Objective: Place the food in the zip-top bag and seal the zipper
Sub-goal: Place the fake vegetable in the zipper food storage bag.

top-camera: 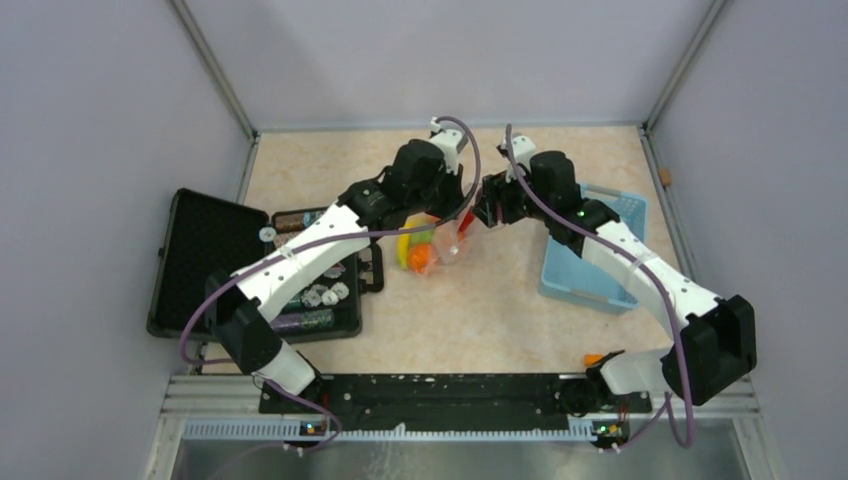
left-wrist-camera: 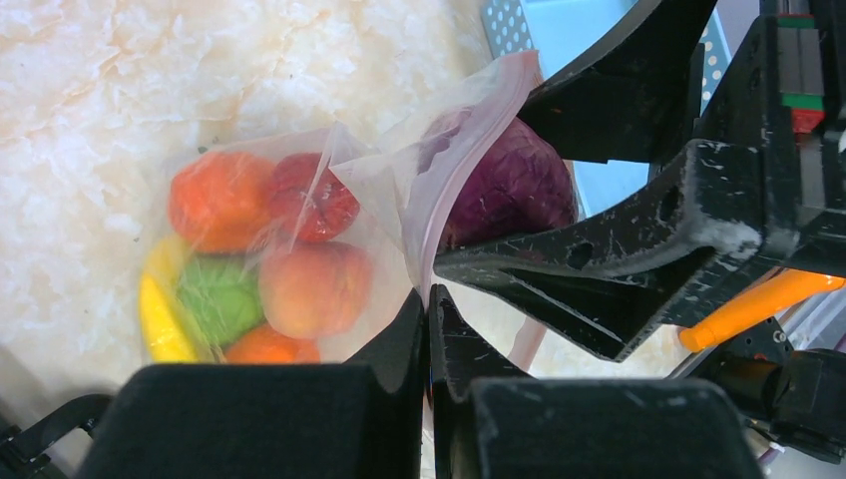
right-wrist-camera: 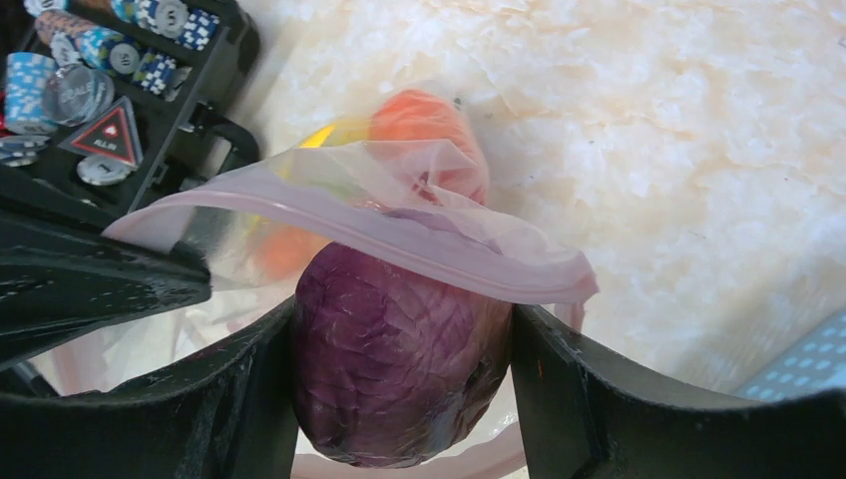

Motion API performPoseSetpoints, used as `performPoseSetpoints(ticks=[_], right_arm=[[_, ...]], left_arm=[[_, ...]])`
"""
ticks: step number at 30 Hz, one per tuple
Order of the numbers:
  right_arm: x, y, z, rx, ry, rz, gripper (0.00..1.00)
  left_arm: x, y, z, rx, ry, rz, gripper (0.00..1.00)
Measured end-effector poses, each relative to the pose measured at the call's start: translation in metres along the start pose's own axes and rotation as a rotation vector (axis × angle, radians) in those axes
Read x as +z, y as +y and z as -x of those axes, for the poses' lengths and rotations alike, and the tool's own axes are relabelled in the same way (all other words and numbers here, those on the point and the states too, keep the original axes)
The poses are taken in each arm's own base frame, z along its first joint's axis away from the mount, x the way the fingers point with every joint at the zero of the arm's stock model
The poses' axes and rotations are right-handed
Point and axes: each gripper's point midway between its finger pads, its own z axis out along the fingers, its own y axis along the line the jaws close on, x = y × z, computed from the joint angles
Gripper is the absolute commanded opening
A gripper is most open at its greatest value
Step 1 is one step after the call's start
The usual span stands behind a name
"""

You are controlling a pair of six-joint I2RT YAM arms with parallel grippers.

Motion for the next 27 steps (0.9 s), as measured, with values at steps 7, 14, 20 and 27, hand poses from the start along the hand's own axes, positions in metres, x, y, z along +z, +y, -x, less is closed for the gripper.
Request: performPoseSetpoints(ticks=[7,14,20,27], right_arm=[[-0.001,-0.007,-0.001,-0.011,0.004,-0.041,0.71],[-0.001,-0.001,0.006,0.006,-0.016,-0.011,0.75],[-0.007,0.001,0.011,0.013,-0.036,-0.015,0.75],[-0.065,-0.002,0.06,0.018,-0.261,-0.101,0.77]], left_arm=[[-0.001,-0.001,0.003,0.003,-0.008,0.001,0.0],[-0.001,-0.001,0.003,0.002,-0.007,0.001,0.0],[-0.001,0.0,0.004,0.002,-0.009,0.007,0.0],[-0.001,0.003,0.006,0.002,-0.021,0.027,0.0]])
